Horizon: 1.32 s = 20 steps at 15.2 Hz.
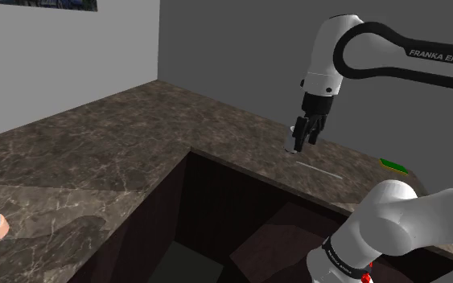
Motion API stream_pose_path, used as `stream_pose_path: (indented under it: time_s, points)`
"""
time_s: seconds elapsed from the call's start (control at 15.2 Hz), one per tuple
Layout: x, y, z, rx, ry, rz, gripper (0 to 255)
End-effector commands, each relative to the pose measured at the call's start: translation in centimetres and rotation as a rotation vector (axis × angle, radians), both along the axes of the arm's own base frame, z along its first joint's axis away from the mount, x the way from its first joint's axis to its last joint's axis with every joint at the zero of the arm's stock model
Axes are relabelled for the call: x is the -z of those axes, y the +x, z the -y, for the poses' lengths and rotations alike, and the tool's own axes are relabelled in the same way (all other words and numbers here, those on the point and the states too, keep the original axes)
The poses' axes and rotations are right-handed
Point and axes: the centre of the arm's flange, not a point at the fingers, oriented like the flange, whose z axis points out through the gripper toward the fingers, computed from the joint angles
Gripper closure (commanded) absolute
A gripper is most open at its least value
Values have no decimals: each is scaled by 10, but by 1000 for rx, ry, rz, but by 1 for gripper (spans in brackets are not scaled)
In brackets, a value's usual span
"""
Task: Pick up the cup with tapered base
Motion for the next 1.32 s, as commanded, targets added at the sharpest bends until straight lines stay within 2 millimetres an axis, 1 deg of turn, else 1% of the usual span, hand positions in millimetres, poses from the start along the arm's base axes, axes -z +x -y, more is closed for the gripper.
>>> stream_pose_path:
  time_s: [0.0, 0.66, 1.25]
  points:
    - [0, 0, 0, 0, 0, 0, 0]
    - [49, 48, 105, -2, -47, 12, 0]
    - [88, 92, 200, -4, -90, 22, 0]
